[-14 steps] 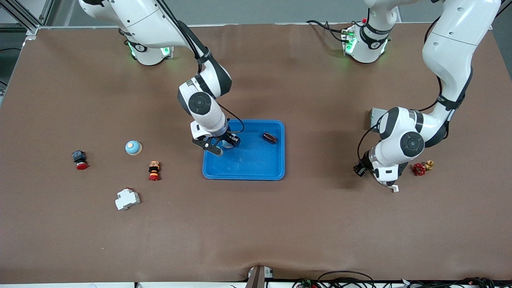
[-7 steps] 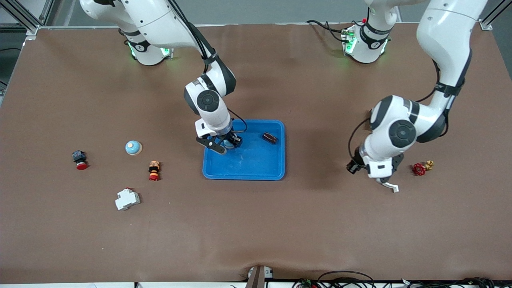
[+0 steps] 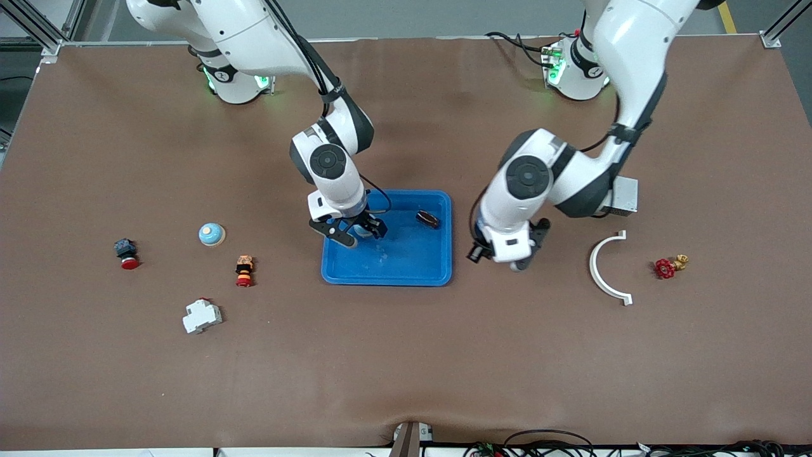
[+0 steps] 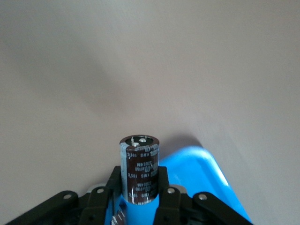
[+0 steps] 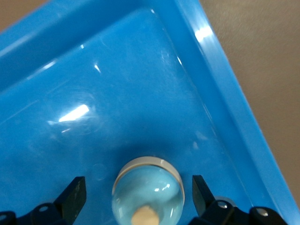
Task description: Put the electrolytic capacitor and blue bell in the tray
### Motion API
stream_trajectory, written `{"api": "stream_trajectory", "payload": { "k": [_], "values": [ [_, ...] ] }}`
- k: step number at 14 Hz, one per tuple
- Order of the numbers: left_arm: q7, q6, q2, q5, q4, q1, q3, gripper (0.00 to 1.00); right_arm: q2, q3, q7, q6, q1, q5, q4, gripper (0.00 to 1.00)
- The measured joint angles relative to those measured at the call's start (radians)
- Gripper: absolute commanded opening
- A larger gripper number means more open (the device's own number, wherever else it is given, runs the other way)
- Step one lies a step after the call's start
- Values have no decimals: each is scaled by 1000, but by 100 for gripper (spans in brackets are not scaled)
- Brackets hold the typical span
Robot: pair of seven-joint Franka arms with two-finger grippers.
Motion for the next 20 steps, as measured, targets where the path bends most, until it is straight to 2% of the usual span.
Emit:
{"api": "stream_trajectory", "payload": {
  "k": [4,7,9,11,12,13,14,15,18,20],
  "values": [
    [-21,0,121,0,117,-128,11,0,-97,-26,-71,-294,-43,-52,130,100],
    [-23,2,197,0,171,-221,68,0,-173,-56,-190,-372,-93,-125,118,100],
    [-23,13,230,0,180,-253,96,3,-213,-75,-303,-371,-138,-188,61,100],
    [-23,39,251,0,184,-255,107,19,-252,-83,-461,-315,-221,-202,-15,100],
    [-23,50,256,0,186,-254,110,25,-273,-86,-550,-242,-272,-203,-73,100],
    [-23,56,257,0,187,-254,113,36,-291,-88,-640,-147,-328,-204,-142,100],
    [-22,58,257,0,189,-254,116,59,-301,-89,-724,-63,-382,-205,-206,100],
    [-22,63,258,0,191,-253,117,100,-303,-89,-801,-4,-435,-205,-254,100],
    [-21,78,258,0,206,-253,118,100,-303,-88,-964,34,-555,-205,-303,100],
    [-13,79,252,5,224,-249,121,100,-303,-86,-983,34,-578,-205,-317,100]
  ]
}}
